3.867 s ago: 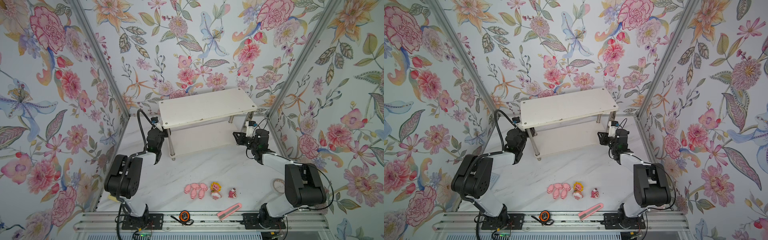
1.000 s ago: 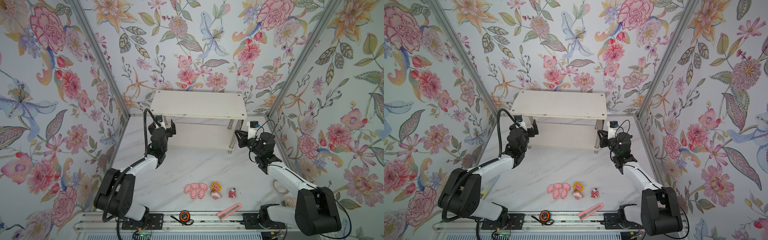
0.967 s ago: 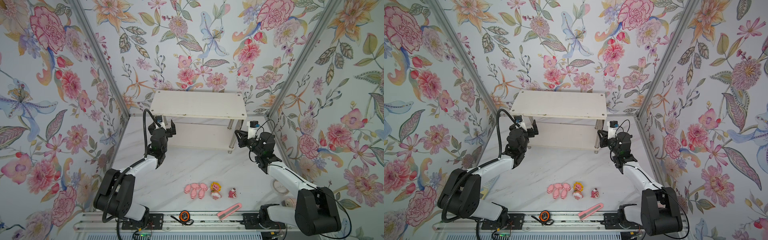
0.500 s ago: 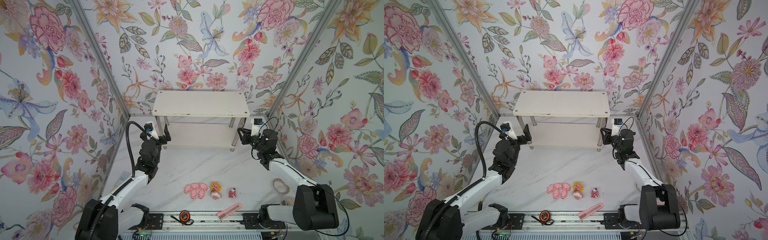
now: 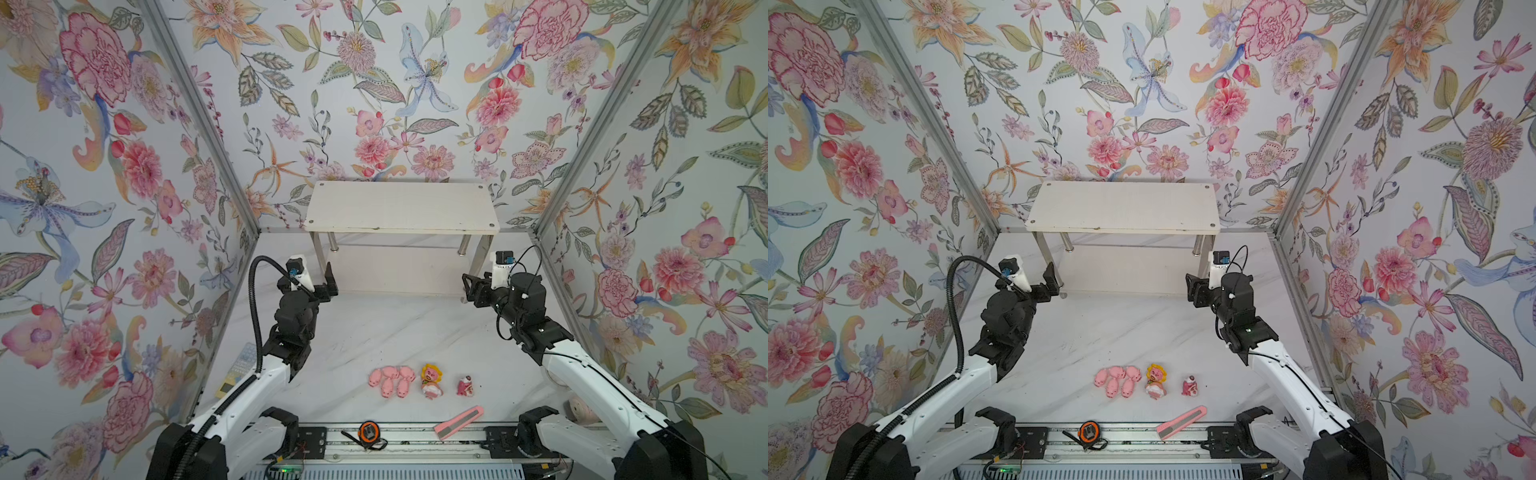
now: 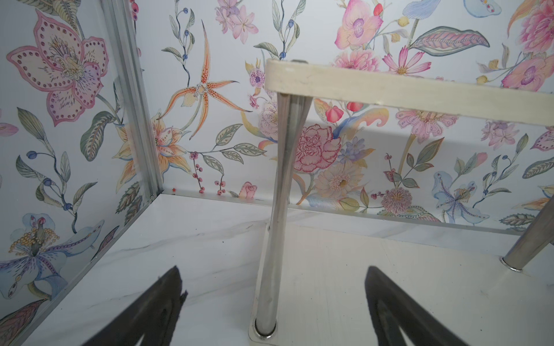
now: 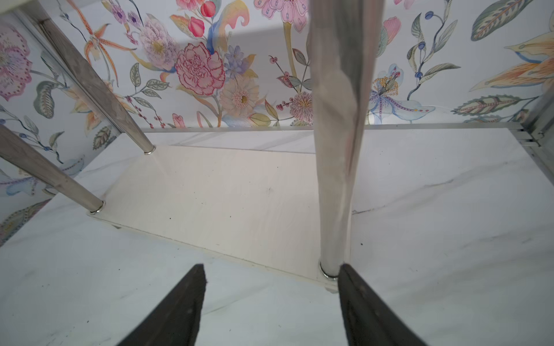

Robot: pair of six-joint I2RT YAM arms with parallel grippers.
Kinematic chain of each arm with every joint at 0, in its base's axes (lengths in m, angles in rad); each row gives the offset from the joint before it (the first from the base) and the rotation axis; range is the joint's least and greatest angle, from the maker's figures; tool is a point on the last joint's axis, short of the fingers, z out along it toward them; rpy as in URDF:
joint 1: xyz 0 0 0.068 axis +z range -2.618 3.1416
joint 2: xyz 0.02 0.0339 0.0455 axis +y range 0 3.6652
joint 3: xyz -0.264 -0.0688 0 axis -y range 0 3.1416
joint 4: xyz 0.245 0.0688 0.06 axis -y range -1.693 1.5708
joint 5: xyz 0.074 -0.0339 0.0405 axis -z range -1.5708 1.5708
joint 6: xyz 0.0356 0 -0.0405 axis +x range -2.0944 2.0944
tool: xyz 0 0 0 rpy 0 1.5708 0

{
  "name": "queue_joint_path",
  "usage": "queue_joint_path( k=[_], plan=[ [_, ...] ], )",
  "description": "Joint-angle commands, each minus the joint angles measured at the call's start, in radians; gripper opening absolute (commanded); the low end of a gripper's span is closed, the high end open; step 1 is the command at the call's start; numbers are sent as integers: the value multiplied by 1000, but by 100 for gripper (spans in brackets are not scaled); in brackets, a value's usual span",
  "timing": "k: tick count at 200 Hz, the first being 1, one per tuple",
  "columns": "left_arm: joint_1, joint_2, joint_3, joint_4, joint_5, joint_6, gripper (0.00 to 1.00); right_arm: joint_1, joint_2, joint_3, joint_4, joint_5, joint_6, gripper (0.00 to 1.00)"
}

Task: Organize plastic toys on shelves
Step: Move the shelf to the top-center of the table, then pick up the plastic toy from the bottom-center of the table.

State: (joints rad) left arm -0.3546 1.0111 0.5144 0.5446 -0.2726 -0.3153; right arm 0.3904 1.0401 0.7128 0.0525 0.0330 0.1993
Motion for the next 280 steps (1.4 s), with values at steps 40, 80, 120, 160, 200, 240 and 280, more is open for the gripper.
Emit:
queue_joint_path(
  k=[40,80,120,160,200,240,280],
  plan=[
    [-10,-3,-36,-35,58,-39,95,396,86,62,-360,266,-58,56],
    [-56,16,-63,-7,65,-73,92,620,211,75,-379,3,-145,47],
    [-119,70,-81,-4,40,-70,92,688,293,95,-381,-172,-99,41],
    [-120,88,-95,26,26,-72,92,725,363,117,-377,-186,-72,40],
    [-120,132,-71,33,36,-59,92,718,351,151,-486,-56,33,39],
    [-121,198,-69,102,48,-68,92,719,272,156,-655,-7,181,48],
    [-124,295,-16,131,89,-72,92,717,222,148,-798,-52,307,56]
  ],
)
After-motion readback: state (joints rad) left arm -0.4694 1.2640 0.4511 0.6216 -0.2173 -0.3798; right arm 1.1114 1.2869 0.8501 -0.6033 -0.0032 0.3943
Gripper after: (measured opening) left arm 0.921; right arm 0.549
